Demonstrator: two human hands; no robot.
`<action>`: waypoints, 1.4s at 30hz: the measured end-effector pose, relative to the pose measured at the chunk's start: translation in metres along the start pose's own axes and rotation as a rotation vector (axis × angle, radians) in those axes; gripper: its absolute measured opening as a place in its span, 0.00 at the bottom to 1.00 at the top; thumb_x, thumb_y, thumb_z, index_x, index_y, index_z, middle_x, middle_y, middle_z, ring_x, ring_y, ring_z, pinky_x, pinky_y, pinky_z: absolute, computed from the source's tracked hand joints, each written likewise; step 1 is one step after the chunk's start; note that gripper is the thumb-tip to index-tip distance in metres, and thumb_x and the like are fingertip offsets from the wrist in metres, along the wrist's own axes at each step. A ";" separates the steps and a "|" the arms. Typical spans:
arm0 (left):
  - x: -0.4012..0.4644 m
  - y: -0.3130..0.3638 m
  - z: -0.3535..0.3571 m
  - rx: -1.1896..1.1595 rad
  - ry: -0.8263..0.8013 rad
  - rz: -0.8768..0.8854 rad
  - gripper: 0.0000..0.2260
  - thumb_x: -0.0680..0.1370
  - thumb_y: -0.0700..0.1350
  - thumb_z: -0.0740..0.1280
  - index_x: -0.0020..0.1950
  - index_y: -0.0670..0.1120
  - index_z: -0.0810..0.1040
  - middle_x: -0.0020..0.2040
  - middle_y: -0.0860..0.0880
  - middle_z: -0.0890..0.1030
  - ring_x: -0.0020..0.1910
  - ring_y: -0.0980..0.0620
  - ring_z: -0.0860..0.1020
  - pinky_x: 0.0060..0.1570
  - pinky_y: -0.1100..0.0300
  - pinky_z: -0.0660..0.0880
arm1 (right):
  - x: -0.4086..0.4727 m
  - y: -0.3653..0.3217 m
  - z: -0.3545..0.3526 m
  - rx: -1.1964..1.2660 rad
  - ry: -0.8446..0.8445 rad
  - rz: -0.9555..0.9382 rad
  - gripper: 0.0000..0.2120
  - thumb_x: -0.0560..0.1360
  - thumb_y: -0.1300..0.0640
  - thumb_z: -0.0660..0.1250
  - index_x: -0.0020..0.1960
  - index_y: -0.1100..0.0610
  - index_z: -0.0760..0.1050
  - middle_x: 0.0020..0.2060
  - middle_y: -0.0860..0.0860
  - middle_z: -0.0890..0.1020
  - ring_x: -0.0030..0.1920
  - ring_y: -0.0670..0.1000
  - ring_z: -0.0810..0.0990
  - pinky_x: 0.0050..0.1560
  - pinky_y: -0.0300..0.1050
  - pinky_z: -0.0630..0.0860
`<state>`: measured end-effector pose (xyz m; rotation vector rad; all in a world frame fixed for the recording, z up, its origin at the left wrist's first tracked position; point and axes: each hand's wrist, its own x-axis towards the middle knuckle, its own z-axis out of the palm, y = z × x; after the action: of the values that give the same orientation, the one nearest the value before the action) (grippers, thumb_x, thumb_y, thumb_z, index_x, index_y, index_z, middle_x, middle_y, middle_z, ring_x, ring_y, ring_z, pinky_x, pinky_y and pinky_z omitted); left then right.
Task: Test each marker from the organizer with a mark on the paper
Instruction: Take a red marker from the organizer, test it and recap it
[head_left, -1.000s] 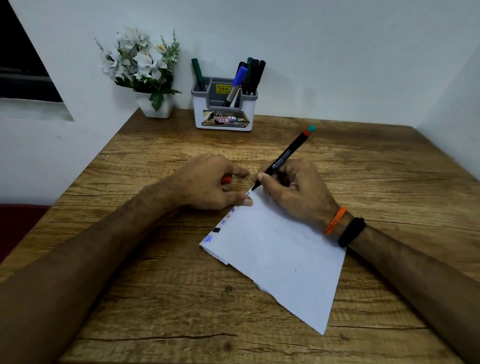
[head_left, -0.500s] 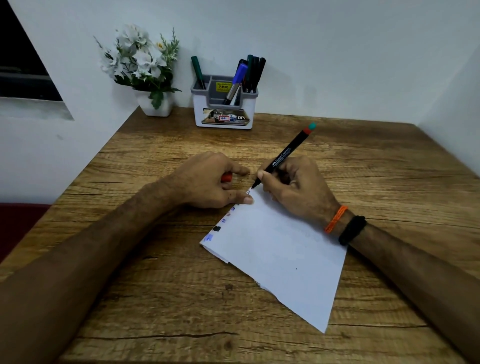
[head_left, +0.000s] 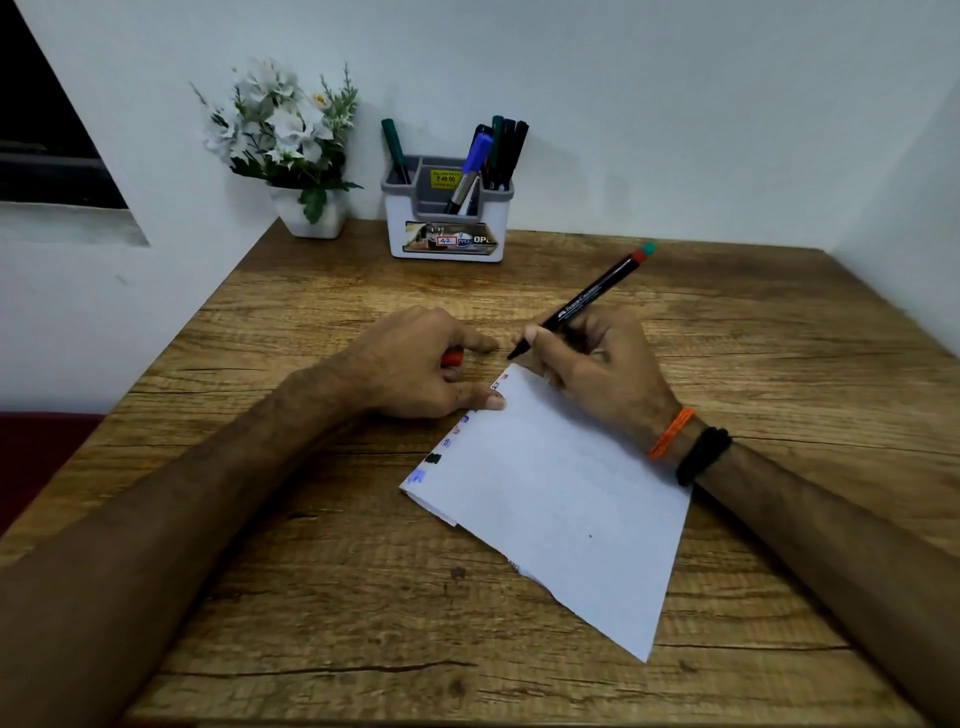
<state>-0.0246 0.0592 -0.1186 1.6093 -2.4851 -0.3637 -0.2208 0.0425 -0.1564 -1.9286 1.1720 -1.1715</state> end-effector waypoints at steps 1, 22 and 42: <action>0.000 0.001 -0.001 -0.010 -0.003 -0.004 0.31 0.71 0.62 0.70 0.72 0.55 0.70 0.47 0.63 0.73 0.45 0.52 0.77 0.41 0.60 0.65 | 0.001 -0.001 -0.001 0.084 0.012 0.027 0.08 0.78 0.60 0.68 0.45 0.63 0.83 0.27 0.47 0.79 0.24 0.42 0.73 0.25 0.35 0.68; 0.005 -0.018 0.003 -0.681 0.319 0.039 0.08 0.77 0.37 0.68 0.54 0.46 0.79 0.48 0.52 0.84 0.48 0.58 0.81 0.47 0.65 0.75 | 0.007 -0.016 -0.017 0.652 -0.067 0.252 0.06 0.79 0.62 0.63 0.45 0.59 0.77 0.37 0.56 0.85 0.29 0.47 0.78 0.27 0.37 0.73; 0.006 -0.011 0.010 -0.811 0.366 0.045 0.06 0.74 0.40 0.71 0.50 0.47 0.80 0.46 0.52 0.82 0.44 0.59 0.80 0.44 0.64 0.76 | 0.003 -0.015 -0.018 0.550 -0.057 0.205 0.06 0.77 0.59 0.69 0.47 0.57 0.85 0.32 0.52 0.82 0.25 0.46 0.73 0.26 0.36 0.69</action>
<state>-0.0203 0.0508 -0.1317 1.1407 -1.7436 -0.8435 -0.2305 0.0459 -0.1356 -1.3849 0.8744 -1.1684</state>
